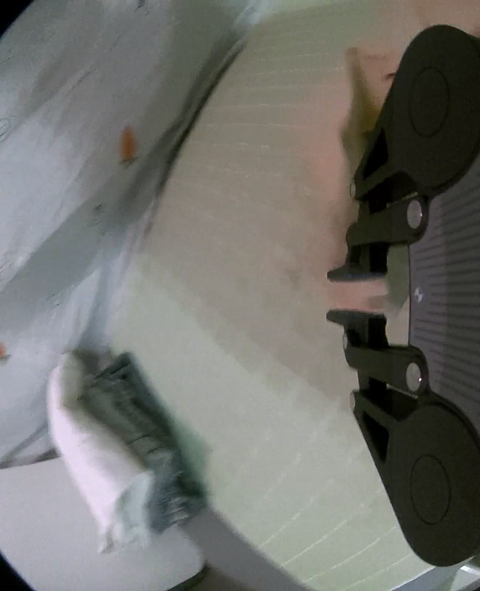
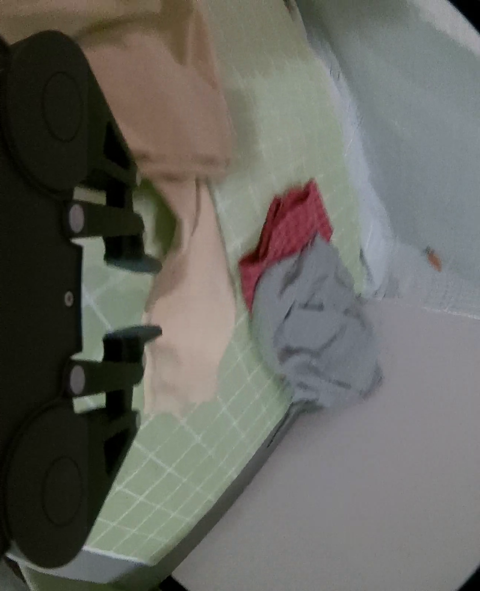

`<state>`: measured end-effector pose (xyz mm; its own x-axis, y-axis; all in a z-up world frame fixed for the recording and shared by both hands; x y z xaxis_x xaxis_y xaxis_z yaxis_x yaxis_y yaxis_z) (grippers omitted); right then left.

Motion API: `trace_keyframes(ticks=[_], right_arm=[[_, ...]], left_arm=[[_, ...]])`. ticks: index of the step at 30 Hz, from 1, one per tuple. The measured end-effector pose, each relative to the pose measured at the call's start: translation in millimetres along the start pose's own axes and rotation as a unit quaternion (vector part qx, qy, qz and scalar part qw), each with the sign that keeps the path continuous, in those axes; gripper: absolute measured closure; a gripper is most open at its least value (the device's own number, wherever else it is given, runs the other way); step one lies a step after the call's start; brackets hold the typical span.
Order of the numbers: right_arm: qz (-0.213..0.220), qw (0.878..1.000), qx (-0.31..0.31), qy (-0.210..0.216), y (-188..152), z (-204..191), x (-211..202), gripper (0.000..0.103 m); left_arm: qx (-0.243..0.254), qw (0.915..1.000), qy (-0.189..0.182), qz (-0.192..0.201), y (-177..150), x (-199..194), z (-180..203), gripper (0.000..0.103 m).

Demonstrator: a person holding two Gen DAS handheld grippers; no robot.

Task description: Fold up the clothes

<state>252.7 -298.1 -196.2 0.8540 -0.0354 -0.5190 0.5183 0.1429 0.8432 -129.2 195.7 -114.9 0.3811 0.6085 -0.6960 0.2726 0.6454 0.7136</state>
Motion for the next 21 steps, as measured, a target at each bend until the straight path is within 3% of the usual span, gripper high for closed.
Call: trace_keyframes(ticks=[5,8,11,15,21], right_arm=[[0.029,0.998,0.003,0.064,19,-28,-7,0.050],[0.025,0.993,0.017,0.116,25,-44,-7,0.044],[0.016,0.990,0.021,0.141,31,-56,6,0.040],[-0.008,0.989,0.027,0.147,33,-57,35,0.037],[-0.045,0.984,0.055,0.162,28,-58,62,0.038]], left_arm=[[0.031,0.9918,-0.108,-0.061,-41,-4,57,0.056],[0.071,0.9826,-0.148,-0.087,-65,1,98,0.055],[0.102,0.9723,-0.179,-0.112,-82,13,133,0.053],[0.140,0.9656,-0.177,-0.130,-94,35,169,0.053],[0.190,0.9618,-0.165,-0.108,-83,64,209,0.050]])
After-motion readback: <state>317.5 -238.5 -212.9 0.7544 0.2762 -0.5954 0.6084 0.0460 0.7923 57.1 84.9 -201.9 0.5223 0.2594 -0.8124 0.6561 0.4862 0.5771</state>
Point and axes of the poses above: each gripper's, at about its wrist camera, not at the fingertips, and x roughly the way its jaws point, z to its right, y to its top, the point moved 5 cm from there along x, roughly the way its jaws point, and after that the axes turned 12 degrees about z, right-handed, at the moved point
